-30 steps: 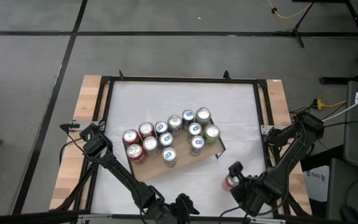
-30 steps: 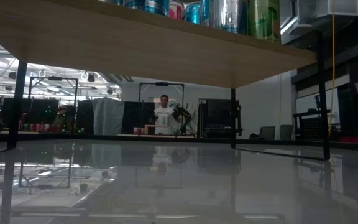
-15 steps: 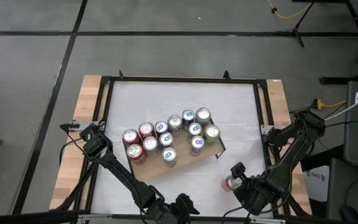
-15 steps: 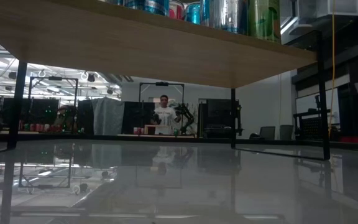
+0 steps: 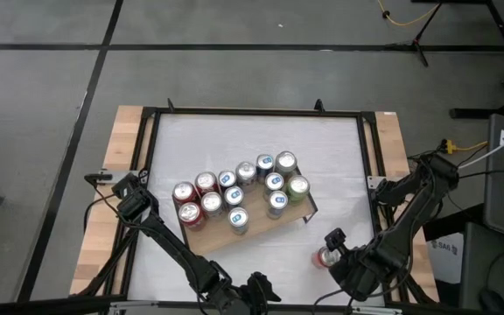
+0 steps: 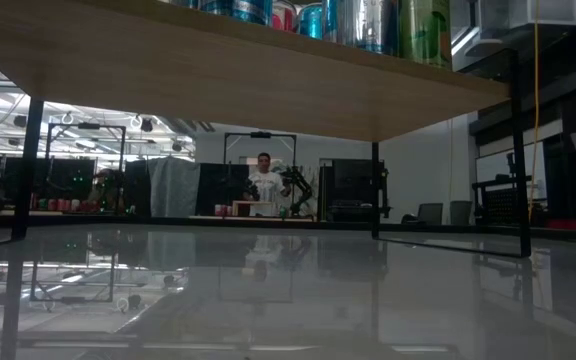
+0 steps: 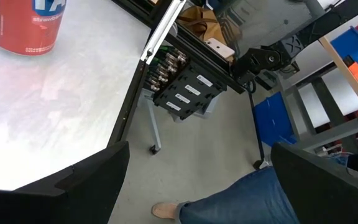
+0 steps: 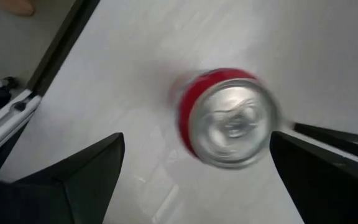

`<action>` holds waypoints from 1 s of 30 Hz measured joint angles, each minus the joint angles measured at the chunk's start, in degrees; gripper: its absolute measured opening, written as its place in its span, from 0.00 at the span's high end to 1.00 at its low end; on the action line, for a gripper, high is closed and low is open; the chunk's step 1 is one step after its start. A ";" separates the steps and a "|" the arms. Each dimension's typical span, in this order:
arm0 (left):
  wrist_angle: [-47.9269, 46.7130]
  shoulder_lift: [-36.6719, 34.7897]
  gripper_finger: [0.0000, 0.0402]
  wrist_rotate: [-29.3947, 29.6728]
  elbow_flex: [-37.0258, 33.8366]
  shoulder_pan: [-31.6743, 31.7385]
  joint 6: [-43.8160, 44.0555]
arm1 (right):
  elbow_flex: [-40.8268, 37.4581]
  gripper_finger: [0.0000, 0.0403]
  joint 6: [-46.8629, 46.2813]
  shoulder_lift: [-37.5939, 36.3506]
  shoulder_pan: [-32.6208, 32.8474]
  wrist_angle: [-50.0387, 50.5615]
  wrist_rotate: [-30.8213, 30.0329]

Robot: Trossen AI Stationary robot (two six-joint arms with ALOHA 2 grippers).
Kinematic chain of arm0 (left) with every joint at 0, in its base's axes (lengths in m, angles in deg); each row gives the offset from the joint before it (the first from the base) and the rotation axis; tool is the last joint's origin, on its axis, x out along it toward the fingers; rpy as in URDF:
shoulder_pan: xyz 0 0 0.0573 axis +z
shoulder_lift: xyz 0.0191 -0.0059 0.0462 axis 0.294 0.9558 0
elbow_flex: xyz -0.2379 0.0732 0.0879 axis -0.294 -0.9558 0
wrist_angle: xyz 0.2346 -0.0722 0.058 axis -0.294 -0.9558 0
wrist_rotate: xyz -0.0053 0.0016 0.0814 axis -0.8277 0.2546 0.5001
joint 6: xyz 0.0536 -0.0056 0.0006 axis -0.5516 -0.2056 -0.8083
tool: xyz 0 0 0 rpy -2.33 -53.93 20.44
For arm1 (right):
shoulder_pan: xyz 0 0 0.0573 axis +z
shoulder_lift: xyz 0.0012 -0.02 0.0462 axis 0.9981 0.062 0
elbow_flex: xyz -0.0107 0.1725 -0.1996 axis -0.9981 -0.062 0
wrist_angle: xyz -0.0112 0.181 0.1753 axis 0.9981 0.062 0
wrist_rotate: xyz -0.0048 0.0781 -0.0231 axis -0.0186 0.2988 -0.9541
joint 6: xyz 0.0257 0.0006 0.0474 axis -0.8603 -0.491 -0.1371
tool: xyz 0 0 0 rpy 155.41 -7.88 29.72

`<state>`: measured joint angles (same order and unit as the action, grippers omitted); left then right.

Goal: Place canned beverage on shelf
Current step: Put the red soda can on the shelf

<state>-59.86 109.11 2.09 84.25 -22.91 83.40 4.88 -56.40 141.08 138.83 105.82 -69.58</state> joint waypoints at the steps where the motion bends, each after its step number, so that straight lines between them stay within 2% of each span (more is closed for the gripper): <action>1: 0.00 0.00 0.04 0.00 0.00 0.00 -0.02 | 0.01 0.03 0.01 -0.31 -0.04 -0.01 -0.19; 10: 0.00 0.00 0.04 0.00 0.00 0.00 -0.04 | 0.03 0.03 -0.30 -0.89 -1.05 -0.31 -4.12; 18: -0.02 0.00 0.04 0.01 0.00 0.00 -0.04 | -1.58 0.03 -0.04 -0.87 -1.95 -1.14 -4.12; 23: 0.00 0.00 0.04 0.00 0.00 0.00 -0.07 | -3.90 0.03 0.01 -0.87 -1.88 -4.66 -2.09; 30: -0.02 0.00 0.04 0.00 0.00 0.00 -0.09 | -7.09 0.03 0.01 -0.87 -2.69 -7.20 -4.60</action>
<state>-59.88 109.11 2.09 84.25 -22.91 83.32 -2.21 -56.39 140.20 136.14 98.62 -74.18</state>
